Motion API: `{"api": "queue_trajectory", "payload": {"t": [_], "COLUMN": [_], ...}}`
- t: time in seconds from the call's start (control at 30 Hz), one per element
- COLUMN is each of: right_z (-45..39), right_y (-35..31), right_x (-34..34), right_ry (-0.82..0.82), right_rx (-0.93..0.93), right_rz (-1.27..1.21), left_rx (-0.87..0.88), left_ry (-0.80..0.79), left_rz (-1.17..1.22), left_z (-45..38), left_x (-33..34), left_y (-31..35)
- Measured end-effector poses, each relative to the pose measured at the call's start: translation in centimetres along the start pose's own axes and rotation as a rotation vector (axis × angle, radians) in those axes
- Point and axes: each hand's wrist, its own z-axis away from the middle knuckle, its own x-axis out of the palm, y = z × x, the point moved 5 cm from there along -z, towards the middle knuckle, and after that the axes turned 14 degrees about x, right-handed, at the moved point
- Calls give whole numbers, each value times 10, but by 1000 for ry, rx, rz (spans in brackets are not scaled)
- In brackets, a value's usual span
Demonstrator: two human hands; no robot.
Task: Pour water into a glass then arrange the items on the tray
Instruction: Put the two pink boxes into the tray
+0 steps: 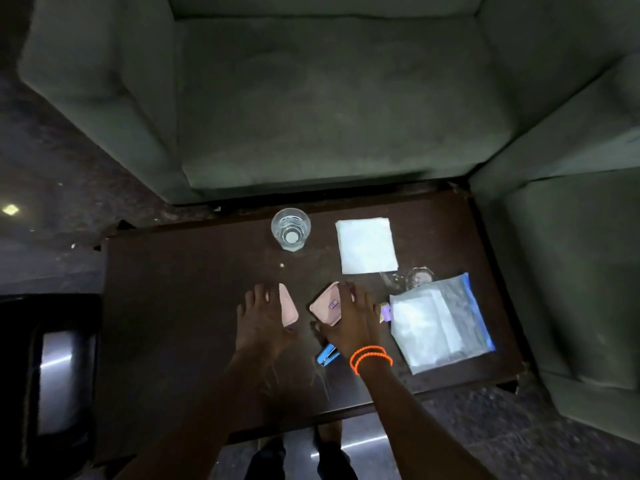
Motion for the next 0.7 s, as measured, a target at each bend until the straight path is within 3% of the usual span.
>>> {"api": "queue_trajectory", "payload": {"t": [0.3,0.5,0.7], "right_z": [-9,6,41], "right_y": [-10,-52,-142], "right_x": [4,-15,-21], "right_ry": [-36,-93,-205], "right_rx": [-59,-300,-566], "right_rz": [-133,-37,20], "left_rx": [-4,24,-42], "left_ry": [-33,-24,23], "left_rz": [235,342,355], "left_z": [-7,17,62], "left_x": [0,-35,-104], "left_y": [-19,-43,-99]}}
